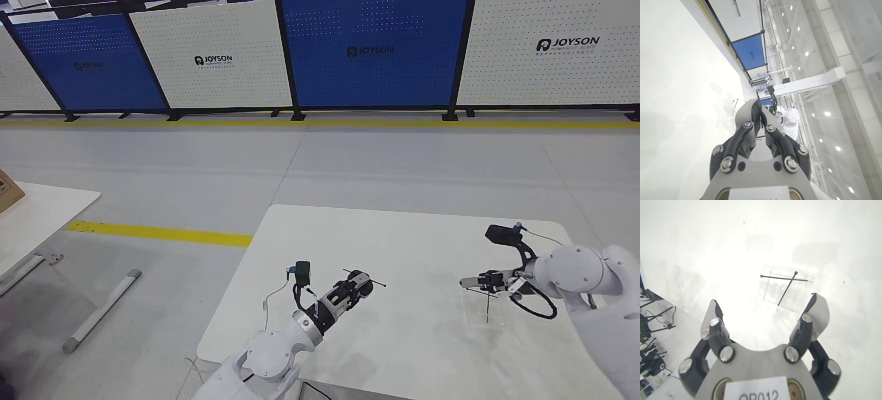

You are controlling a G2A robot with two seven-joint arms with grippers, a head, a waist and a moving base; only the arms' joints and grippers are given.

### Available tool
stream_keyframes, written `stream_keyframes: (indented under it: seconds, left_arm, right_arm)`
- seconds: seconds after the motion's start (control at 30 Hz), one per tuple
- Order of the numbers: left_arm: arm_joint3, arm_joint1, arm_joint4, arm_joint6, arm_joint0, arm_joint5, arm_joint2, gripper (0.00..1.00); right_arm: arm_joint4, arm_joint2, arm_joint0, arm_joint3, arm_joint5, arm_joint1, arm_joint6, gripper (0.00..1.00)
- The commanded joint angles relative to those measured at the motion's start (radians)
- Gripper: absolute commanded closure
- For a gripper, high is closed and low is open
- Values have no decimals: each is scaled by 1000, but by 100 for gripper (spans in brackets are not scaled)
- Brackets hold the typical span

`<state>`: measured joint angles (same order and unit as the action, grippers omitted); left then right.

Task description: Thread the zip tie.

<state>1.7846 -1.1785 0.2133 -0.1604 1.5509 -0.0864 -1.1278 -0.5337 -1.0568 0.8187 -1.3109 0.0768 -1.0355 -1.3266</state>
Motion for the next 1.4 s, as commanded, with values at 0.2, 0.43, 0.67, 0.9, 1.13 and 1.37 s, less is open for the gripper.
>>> stream_keyframes:
  seconds: [0.2, 0.43, 0.67, 0.9, 1.13, 1.37]
  left_arm:
    - [0, 0, 0, 0, 0, 0, 0, 100]
    - [0, 0, 0, 0, 0, 0, 0, 100]
    - [0, 0, 0, 0, 0, 0, 0, 100]
    - [0, 0, 0, 0, 0, 0, 0, 100]
    - [0, 0, 0, 0, 0, 0, 0, 100]
    - [0, 0, 0, 0, 0, 0, 0, 100]
  right_arm:
    - [-6, -6, 26, -39, 26, 6, -20, 0]
    - [11, -5, 40, -38, 3, 5, 4, 0]
    - [-46, 11, 27, -23, 68, 4, 6, 57]
    - [-56, 21, 5, 12, 88, 2, -21, 52]
    - [-73, 51, -15, 48, 113, -6, -41, 53]
    - [-101, 65, -25, 55, 146, -8, -52, 54]
